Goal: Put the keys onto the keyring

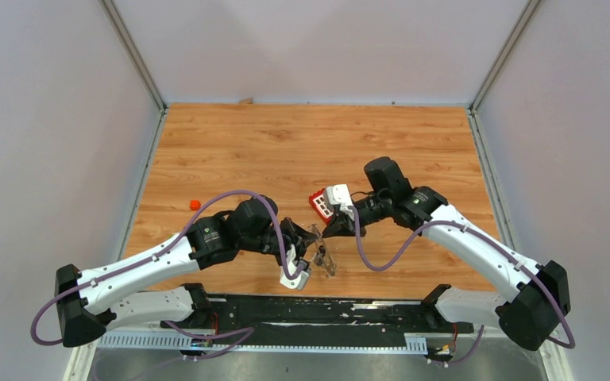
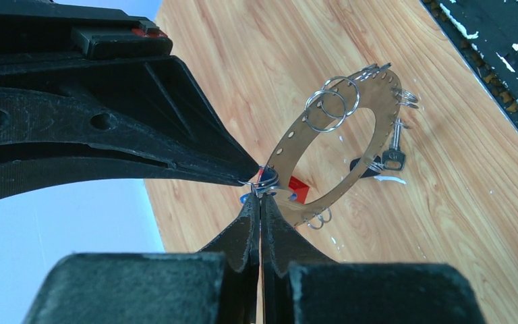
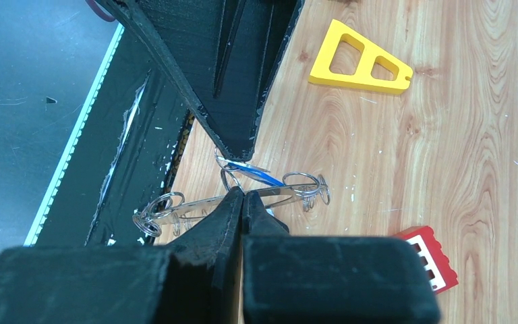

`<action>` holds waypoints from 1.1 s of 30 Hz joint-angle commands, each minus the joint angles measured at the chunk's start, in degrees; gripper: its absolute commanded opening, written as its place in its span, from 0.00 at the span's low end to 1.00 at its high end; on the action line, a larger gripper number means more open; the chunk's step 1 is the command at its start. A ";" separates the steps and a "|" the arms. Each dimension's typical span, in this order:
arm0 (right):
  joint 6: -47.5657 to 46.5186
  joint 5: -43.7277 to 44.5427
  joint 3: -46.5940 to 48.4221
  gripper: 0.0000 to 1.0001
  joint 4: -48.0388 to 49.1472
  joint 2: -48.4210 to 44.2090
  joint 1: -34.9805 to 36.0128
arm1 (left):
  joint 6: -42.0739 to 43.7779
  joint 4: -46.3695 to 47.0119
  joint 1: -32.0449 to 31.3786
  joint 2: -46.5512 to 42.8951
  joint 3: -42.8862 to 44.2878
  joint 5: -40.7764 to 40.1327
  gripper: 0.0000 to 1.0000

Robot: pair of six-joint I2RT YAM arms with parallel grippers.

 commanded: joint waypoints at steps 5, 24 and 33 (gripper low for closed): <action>1.55 -0.92 1.46 0.00 6.17 -2.96 -1.33 | -2.63 -0.46 -0.70 0.01 -0.41 5.20 0.00; 7.39 -0.13 0.37 0.00 10.50 -4.19 -3.49 | -9.78 7.88 0.77 0.22 -2.23 3.67 0.00; 19.66 -0.06 -0.12 0.00 17.96 -3.02 -6.68 | -13.41 16.34 0.84 0.20 -3.96 -5.40 0.00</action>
